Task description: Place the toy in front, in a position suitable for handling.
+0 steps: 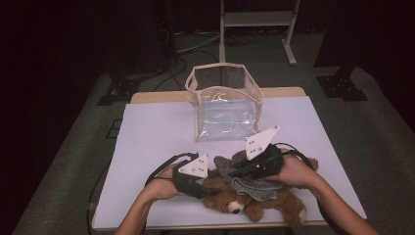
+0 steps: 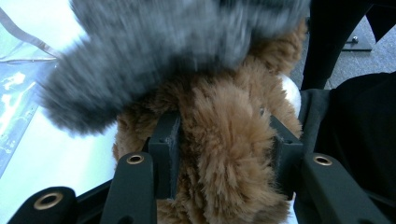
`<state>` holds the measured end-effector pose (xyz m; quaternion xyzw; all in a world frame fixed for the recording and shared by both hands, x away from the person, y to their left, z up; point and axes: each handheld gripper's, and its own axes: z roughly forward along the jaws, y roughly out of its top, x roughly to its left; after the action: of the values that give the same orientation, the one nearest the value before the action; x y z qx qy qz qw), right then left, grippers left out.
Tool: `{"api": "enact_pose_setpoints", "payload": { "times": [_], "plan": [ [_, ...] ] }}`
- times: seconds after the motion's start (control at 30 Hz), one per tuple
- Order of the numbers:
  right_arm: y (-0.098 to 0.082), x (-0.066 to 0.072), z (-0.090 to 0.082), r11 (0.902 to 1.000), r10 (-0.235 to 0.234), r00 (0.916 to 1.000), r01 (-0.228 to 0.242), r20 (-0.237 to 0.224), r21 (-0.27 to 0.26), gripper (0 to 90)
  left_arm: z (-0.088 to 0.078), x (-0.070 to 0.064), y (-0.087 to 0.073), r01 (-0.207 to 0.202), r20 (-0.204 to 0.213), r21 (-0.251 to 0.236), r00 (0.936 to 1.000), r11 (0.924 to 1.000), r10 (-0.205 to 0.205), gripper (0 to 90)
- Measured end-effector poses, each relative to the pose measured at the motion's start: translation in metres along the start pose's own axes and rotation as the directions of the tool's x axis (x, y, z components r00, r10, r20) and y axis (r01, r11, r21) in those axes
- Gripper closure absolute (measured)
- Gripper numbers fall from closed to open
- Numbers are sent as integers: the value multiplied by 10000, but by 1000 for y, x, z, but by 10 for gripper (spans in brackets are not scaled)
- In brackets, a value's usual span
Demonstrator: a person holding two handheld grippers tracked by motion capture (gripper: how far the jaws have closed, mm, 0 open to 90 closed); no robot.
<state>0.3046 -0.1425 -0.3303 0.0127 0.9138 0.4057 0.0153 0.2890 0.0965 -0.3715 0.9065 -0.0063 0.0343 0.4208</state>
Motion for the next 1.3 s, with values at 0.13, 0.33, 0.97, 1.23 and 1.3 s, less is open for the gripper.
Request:
{"api": "enact_pose_setpoints", "payload": {
  "times": [0.13, 0.33, 0.97, 1.23, 1.3],
  "plan": [
    [-14, 0, -1, 9997, 250, 9997, -250, 38, 56, 801, 0, 1, -2, 90, -54, 5, 9999, 10000, -90, 547],
    [-36, 0, -23, 9978, 657, 9972, -658, 367, 2, 801, 1, 2, 2, 73, -76, 152, 9999, 9999, -72, 548],
    [-42, -5, -41, 9961, 862, 9907, -836, 1055, -284, 795, 2, 6, 2, 136, 25, 327, 9999, 9994, -137, 547],
    [-95, -6, -68, 9806, 1955, 9645, -1952, 1777, -190, 797, 2, 7, 4, 148, 203, 328, 9997, 9994, -155, 531],
    [-99, -3, -65, 9798, 1997, 9641, -1975, 1750, -302, 799, 1, 8, 7, 249, 201, 363, 9995, 9990, -256, 502]
  ]
}}
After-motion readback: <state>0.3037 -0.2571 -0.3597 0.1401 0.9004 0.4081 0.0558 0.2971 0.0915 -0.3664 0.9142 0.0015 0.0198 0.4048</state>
